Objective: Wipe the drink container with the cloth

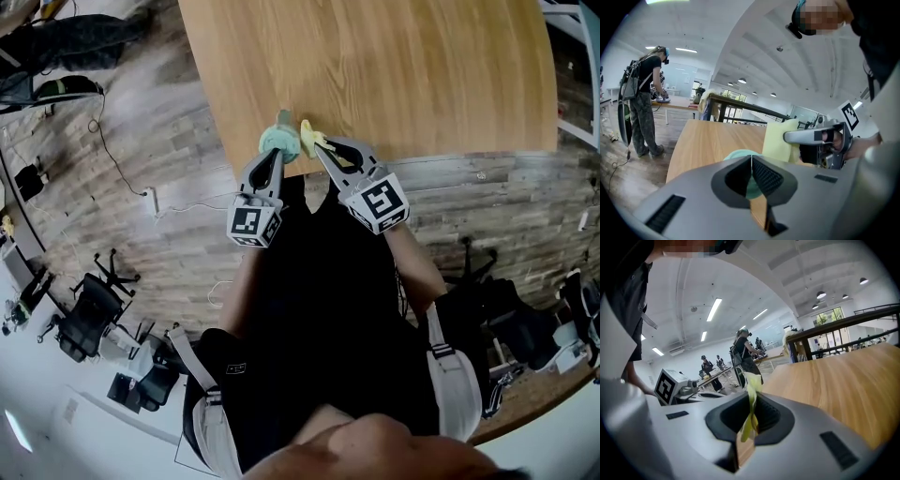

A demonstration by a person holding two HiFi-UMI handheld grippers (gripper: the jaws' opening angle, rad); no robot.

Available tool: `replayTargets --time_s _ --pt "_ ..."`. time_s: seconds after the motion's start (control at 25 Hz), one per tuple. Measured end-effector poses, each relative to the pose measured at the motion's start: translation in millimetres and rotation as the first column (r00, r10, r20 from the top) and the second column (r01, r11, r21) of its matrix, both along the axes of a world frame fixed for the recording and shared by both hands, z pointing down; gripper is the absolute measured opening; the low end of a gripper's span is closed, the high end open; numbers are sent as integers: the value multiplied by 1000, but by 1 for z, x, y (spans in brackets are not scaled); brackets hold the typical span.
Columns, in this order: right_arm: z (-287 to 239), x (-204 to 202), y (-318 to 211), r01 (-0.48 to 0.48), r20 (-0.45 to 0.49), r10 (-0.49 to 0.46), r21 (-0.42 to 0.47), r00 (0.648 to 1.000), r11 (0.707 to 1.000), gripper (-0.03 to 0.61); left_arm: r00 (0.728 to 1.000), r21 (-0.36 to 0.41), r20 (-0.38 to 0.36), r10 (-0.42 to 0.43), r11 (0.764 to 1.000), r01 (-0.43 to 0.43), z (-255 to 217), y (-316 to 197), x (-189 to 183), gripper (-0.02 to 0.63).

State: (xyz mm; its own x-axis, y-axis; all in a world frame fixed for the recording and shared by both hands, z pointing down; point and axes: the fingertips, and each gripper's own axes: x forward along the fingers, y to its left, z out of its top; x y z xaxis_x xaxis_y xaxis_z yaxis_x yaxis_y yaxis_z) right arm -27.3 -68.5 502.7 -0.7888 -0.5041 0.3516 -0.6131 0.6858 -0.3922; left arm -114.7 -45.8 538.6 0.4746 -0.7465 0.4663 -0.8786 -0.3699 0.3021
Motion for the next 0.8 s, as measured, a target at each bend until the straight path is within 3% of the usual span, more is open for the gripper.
replayTargets --time_s 0.32,0.8 --pt "23 -14 0 111 43 -107 -107 993 988 43 999 -13 -11 -44 999 44 -3 1 -2 26" --pt "65 -37 13 263 -26 -269 -153 963 953 43 997 -30 -36 -65 997 64 1 -3 -11 26"
